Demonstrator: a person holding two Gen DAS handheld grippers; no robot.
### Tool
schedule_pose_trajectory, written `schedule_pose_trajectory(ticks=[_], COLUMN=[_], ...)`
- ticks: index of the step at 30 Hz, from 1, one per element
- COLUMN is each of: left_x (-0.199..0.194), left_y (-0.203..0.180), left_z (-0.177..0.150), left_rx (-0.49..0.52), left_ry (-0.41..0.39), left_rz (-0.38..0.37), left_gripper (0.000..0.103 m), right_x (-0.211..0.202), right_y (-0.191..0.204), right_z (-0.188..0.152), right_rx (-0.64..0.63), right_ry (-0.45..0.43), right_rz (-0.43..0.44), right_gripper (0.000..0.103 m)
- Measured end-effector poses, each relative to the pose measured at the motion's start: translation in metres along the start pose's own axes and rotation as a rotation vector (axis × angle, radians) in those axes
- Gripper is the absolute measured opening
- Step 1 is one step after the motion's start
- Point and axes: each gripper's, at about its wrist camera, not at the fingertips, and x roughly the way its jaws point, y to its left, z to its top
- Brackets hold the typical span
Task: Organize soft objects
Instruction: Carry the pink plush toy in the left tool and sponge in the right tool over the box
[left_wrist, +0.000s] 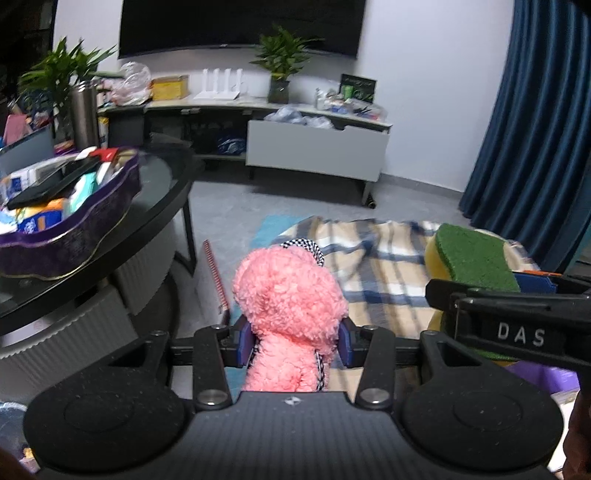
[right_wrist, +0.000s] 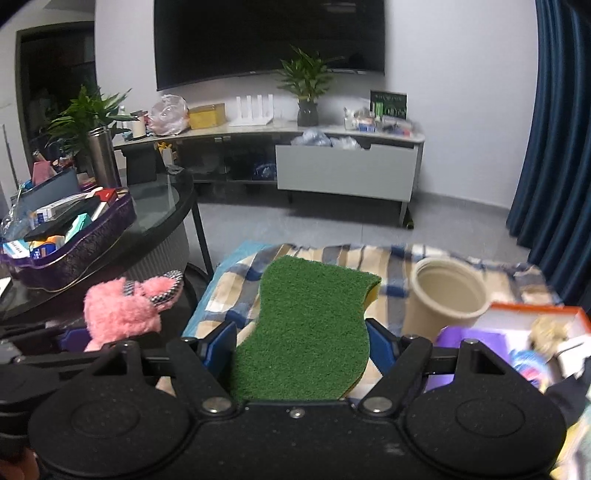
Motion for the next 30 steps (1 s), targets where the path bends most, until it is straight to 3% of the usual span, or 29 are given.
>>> schedule_pose_trajectory(ticks=[5, 30], left_x=[-0.007, -0.027], left_y=[-0.019, -0.075], left_z=[0.004, 0.008], left_rx=[0.003, 0.032], left_ry=[-0.015, -0.064], left_rz=[-0.032, -0.029], left_gripper=[0.044, 0.044], right_x=[-0.02, -0.07], right_y=[-0.014, -0.067], right_z=[0.004, -0.003], right_rx=[-0.007, -0.01], right_ry=[-0.02, -0.089], right_rz=[0.006, 0.017], right_gripper=[0.089, 0.089])
